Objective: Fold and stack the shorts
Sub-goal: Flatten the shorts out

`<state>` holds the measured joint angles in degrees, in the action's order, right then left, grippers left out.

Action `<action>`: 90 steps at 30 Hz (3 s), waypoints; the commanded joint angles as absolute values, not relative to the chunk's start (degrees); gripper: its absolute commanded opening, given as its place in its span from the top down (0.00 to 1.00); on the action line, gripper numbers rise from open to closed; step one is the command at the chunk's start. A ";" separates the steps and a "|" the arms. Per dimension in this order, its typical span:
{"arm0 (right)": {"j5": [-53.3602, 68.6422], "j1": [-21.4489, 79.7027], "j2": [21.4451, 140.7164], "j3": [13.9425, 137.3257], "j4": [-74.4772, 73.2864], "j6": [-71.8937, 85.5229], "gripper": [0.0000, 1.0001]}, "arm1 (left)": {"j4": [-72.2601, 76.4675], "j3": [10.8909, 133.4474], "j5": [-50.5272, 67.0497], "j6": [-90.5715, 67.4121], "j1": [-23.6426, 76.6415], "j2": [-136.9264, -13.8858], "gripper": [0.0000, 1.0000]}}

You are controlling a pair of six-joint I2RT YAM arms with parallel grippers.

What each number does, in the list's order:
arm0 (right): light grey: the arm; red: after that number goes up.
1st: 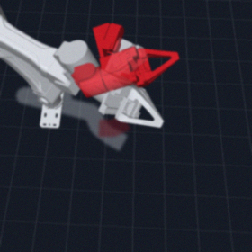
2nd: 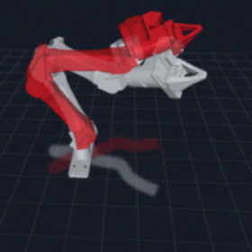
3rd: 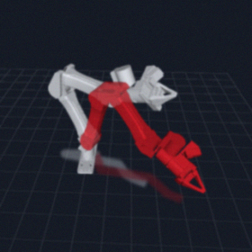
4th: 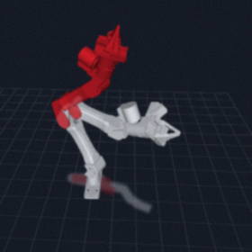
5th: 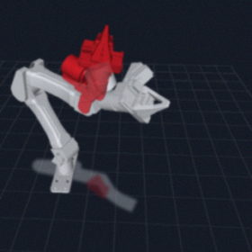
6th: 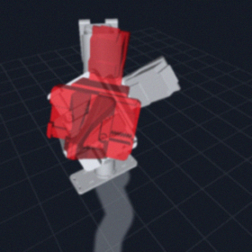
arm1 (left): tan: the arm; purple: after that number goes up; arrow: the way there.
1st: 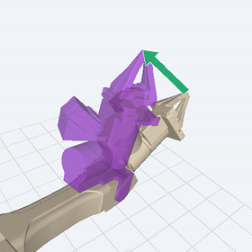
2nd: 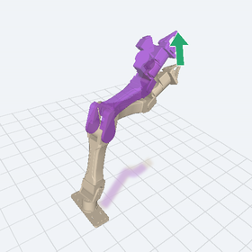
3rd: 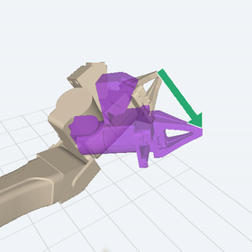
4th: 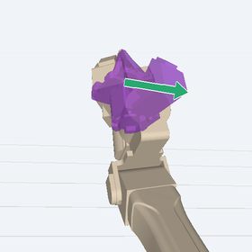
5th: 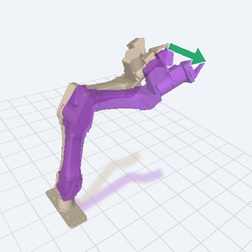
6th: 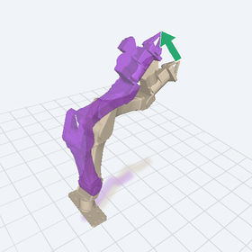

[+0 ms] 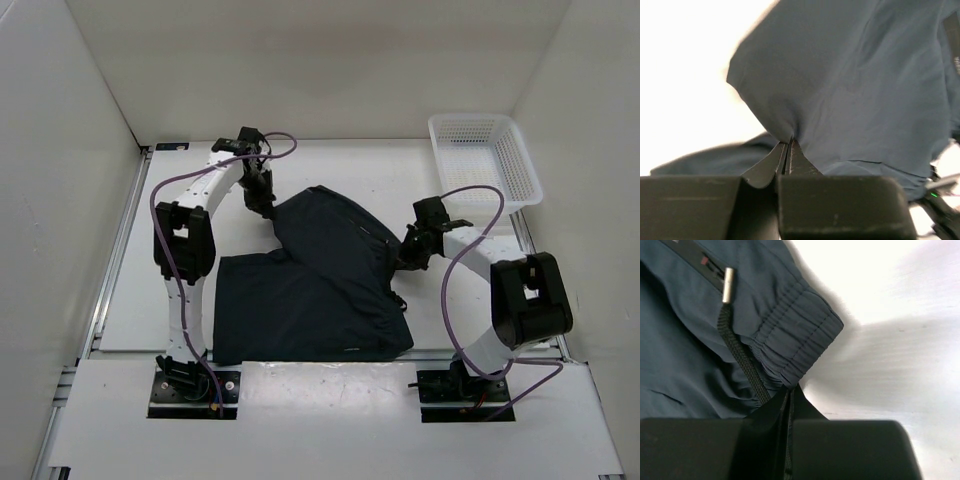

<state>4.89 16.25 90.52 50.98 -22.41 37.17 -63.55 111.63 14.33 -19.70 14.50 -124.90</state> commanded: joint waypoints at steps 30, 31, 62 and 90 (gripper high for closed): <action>-6.33 16.35 84.38 53.26 -26.72 35.86 1.00 | -58.72 107.76 12.61 -18.28 12.49 -118.20 0.76; -6.33 16.35 84.38 53.26 -26.72 35.86 1.00 | -58.71 107.75 13.87 -18.28 11.96 -119.34 0.59; -8.17 16.35 83.85 55.46 -30.15 33.75 1.00 | -56.20 116.04 19.84 -19.51 12.39 -120.68 0.17; -9.76 16.35 81.74 53.88 -31.20 33.75 1.00 | -60.28 117.95 10.82 -18.90 12.30 -119.54 0.90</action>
<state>-7.81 16.25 83.48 53.15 -30.33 34.28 -57.60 117.10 15.05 -20.99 11.88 -129.82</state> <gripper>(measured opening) 0.004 0.113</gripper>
